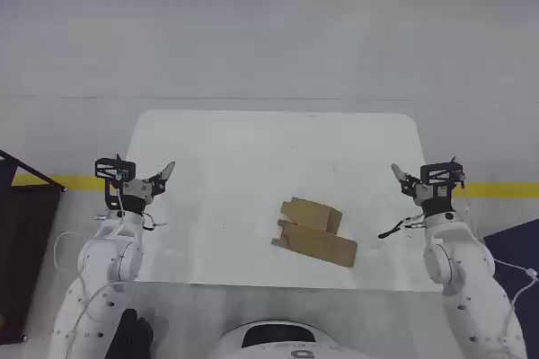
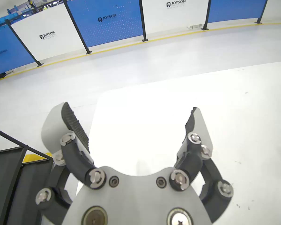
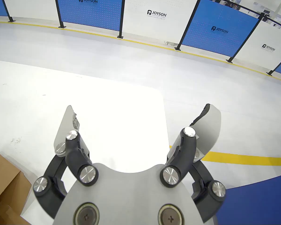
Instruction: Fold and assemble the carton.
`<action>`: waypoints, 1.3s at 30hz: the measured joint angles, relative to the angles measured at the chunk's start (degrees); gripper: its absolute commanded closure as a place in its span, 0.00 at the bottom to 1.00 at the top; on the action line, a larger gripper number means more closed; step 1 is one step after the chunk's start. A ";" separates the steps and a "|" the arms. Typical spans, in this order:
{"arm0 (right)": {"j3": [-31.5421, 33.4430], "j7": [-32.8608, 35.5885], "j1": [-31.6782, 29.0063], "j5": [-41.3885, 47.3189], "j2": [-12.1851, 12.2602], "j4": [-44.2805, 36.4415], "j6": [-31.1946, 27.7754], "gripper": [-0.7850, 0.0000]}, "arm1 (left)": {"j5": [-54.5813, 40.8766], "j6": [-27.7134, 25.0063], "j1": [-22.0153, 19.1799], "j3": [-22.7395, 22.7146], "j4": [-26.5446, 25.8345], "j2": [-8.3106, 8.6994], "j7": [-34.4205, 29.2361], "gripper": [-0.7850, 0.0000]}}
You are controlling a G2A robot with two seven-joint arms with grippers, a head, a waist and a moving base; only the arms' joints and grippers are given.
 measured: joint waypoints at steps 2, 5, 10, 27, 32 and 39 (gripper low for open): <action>0.00 0.00 0.00 0.00 0.00 0.00 0.00 0.00 | 0.00 0.00 0.00 0.00 0.00 0.00 0.00 0.00; -0.11 0.02 0.01 0.03 0.00 -0.02 -0.10 0.00 | 0.00 0.00 0.00 0.00 0.00 0.00 0.00 0.00; -6.47 2.50 2.68 -2.74 0.00 1.13 -10.66 0.00 | 0.00 0.00 0.00 0.00 0.00 0.00 0.00 0.00; -15.12 5.08 9.74 1.08 -0.64 7.81 -23.56 0.00 | 0.00 0.00 0.00 0.00 0.00 0.00 0.00 0.00; -10.72 4.01 10.06 7.75 0.09 13.10 -30.56 0.00 | 0.00 0.00 0.00 0.00 0.00 0.00 0.00 0.00; -6.30 5.46 5.90 1.52 1.88 14.57 -40.73 0.05 | 0.00 0.00 0.00 0.00 0.00 0.00 0.00 0.00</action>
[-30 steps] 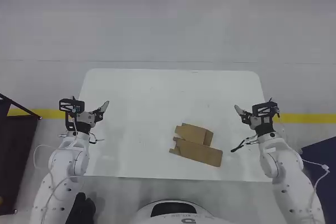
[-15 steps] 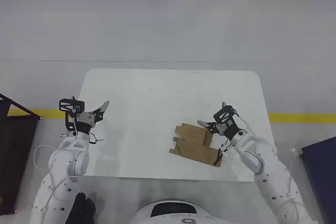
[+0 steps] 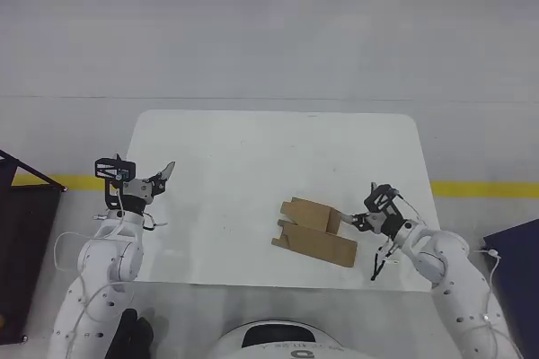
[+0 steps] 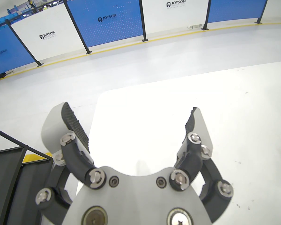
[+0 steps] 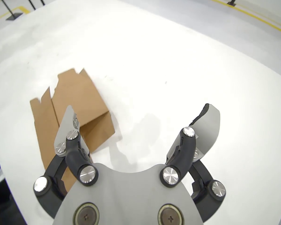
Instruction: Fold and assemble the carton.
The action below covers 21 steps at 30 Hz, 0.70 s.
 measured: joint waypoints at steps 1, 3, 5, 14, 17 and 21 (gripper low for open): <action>0.09 -0.39 -0.12 -0.10 0.13 0.61 -1.57 0.24 | 0.00 0.00 0.00 0.00 0.00 0.00 0.00 0.00; -0.52 -1.13 0.34 -0.56 0.36 2.34 -5.46 0.33 | 0.00 0.00 0.00 0.00 0.00 0.00 0.00 0.00; -1.38 -1.51 1.42 -1.18 0.43 4.35 -7.66 0.33 | 0.00 0.00 0.00 0.00 0.00 0.00 0.00 0.00; -6.28 -2.16 9.60 0.86 -0.14 15.55 -9.92 0.39 | 0.00 0.00 0.00 0.00 0.00 0.00 0.00 0.00; -7.12 -1.59 11.27 1.64 -0.18 17.55 -10.83 0.39 | 0.00 0.00 0.00 0.00 0.00 0.00 0.00 0.00; -7.67 -1.30 12.61 2.49 -0.05 19.68 -12.51 0.46 | 0.00 0.00 0.00 0.00 0.00 0.00 0.00 0.00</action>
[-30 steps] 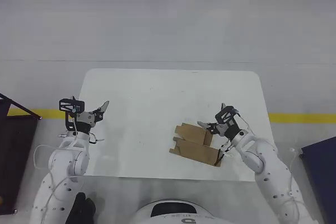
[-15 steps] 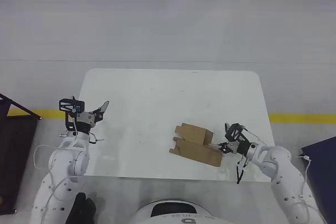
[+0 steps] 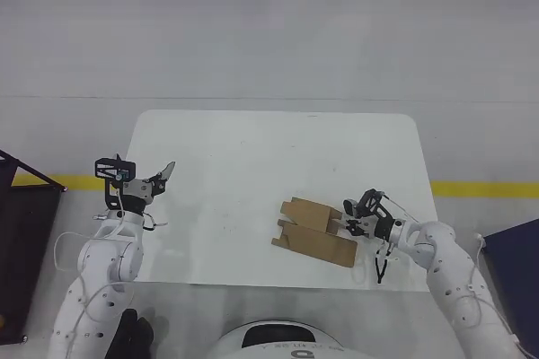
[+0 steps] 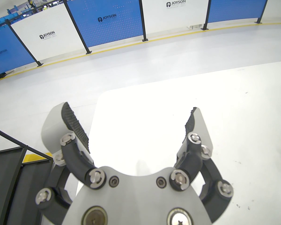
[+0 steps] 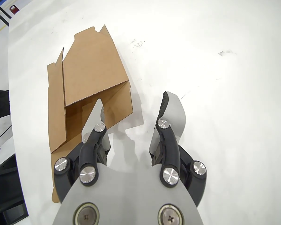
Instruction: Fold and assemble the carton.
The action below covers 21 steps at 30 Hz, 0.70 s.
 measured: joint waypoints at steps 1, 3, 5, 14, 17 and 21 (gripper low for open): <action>-0.20 -0.03 0.25 0.19 0.00 0.45 -0.32 0.48 | 0.00 0.00 0.00 0.00 0.00 0.00 0.00 0.00; -0.76 -0.36 0.87 0.75 0.01 1.42 -1.66 0.48 | 0.00 0.00 0.00 0.00 0.00 0.00 0.00 0.00; -1.24 -0.80 1.44 1.06 0.02 2.19 -2.94 0.51 | 0.00 0.00 0.00 0.00 0.00 0.00 0.00 0.00; -5.64 -2.38 4.94 1.63 -0.48 6.02 -4.77 0.87 | 0.00 0.00 0.00 0.00 0.00 0.00 0.00 0.00; -7.55 -3.32 5.91 2.12 -0.52 6.86 -4.76 1.00 | 0.00 0.00 0.00 0.00 0.00 0.00 0.00 0.00; -10.63 -5.71 6.95 4.34 -0.05 7.91 -4.76 1.00 | 0.00 0.00 0.00 0.00 0.00 0.00 0.00 0.00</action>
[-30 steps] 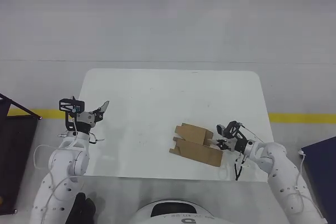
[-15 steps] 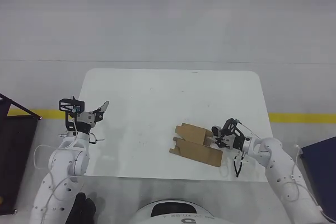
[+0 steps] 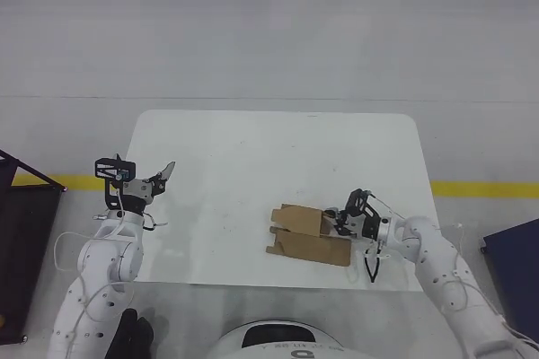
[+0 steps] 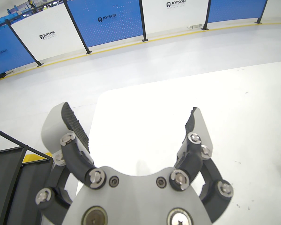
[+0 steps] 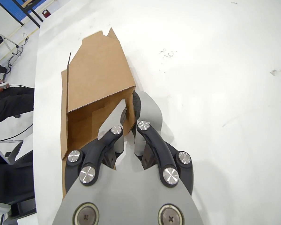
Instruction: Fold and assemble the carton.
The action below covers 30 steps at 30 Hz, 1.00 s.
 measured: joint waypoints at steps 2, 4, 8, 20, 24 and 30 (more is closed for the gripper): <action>-1.28 -1.20 0.53 1.20 0.42 0.63 0.00 1.00 | 0.00 0.00 0.00 0.00 0.00 0.00 0.00 0.00; -2.86 -2.97 1.08 3.12 0.98 1.31 0.00 1.00 | 0.00 0.00 0.00 0.00 0.00 0.00 0.00 0.00; -5.93 -6.18 2.05 9.19 2.27 2.56 0.00 1.00 | 0.00 0.00 0.00 0.00 0.00 0.00 0.00 0.00; -13.20 -6.76 4.23 38.06 9.01 -3.61 0.00 1.00 | 0.00 0.00 0.00 0.00 0.00 0.00 0.00 0.00; -12.71 -5.70 3.48 46.59 11.90 -9.17 0.00 1.00 | 0.00 0.00 0.00 0.00 0.00 0.00 0.00 0.00; -11.63 -7.17 0.79 51.07 14.99 -18.39 0.00 1.00 | 0.00 0.00 0.00 0.00 0.00 0.00 0.00 0.00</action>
